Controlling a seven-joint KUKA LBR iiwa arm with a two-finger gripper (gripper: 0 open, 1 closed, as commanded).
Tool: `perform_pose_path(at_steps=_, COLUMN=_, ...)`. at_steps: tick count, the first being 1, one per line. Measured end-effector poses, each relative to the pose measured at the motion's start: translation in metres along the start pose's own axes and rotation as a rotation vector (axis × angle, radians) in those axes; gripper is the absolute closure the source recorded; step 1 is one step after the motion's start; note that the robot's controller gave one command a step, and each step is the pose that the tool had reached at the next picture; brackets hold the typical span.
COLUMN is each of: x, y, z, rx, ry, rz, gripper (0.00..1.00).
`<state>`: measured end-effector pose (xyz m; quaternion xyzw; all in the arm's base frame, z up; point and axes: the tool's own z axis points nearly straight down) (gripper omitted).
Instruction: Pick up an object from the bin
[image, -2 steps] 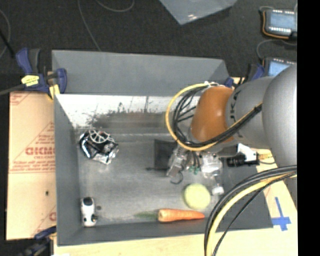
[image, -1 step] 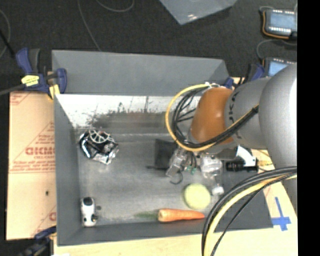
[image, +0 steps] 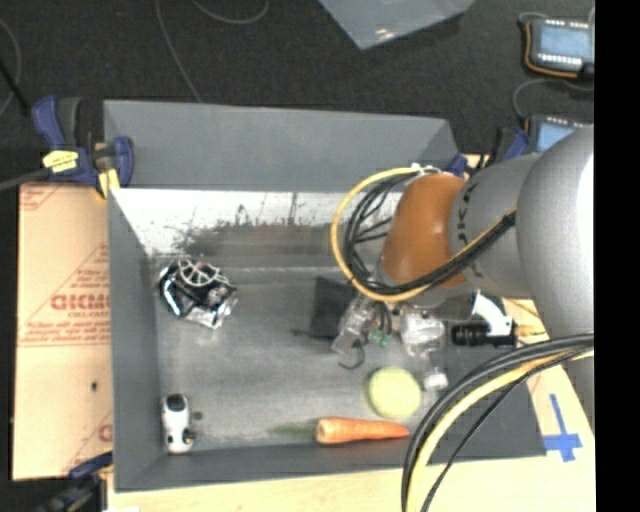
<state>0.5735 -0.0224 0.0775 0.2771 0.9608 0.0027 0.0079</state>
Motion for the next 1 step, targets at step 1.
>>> perform_pose_path(at_steps=1, x=0.0005, y=-0.0008, z=-0.0096, rx=0.002, ry=0.003, rz=-0.013, gripper=1.0)
